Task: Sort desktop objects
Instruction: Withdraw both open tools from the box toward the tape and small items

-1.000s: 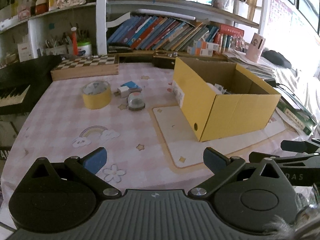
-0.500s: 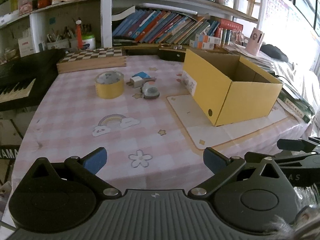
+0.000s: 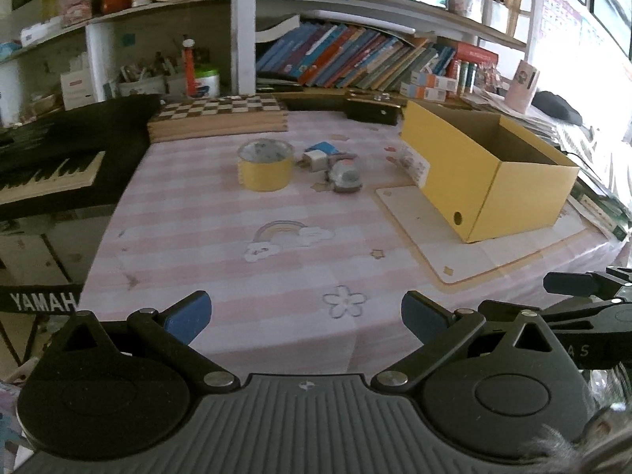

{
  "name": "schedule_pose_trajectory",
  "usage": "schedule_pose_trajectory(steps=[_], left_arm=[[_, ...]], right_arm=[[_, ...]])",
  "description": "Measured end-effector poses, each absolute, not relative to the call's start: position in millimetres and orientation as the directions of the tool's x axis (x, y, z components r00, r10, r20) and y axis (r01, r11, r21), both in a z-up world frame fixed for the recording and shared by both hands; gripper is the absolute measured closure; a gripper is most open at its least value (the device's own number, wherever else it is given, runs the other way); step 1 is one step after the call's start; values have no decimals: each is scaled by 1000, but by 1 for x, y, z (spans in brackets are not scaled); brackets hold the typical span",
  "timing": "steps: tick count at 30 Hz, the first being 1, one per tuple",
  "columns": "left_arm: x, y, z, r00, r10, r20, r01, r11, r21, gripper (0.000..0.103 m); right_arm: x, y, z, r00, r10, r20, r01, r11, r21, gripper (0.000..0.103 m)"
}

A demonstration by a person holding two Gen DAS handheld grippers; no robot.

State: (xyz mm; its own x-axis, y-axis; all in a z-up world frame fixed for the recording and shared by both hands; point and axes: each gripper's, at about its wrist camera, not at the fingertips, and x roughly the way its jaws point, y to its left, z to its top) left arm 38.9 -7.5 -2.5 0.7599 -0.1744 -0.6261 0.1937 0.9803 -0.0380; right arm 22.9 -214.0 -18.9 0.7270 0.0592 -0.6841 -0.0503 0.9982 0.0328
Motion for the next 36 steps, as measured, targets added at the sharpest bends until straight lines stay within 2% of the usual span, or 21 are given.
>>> schedule_pose_trajectory(steps=[20, 36], left_arm=[[47, 24, -1, 778, -138, -613, 124, 990, -66, 0], [112, 17, -2, 775, -129, -619, 104, 992, -76, 0]], right_arm=[[43, -173, -15, 728, 118, -676, -158, 987, 2, 12], [108, -170, -16, 724, 165, -670, -227, 974, -5, 12]])
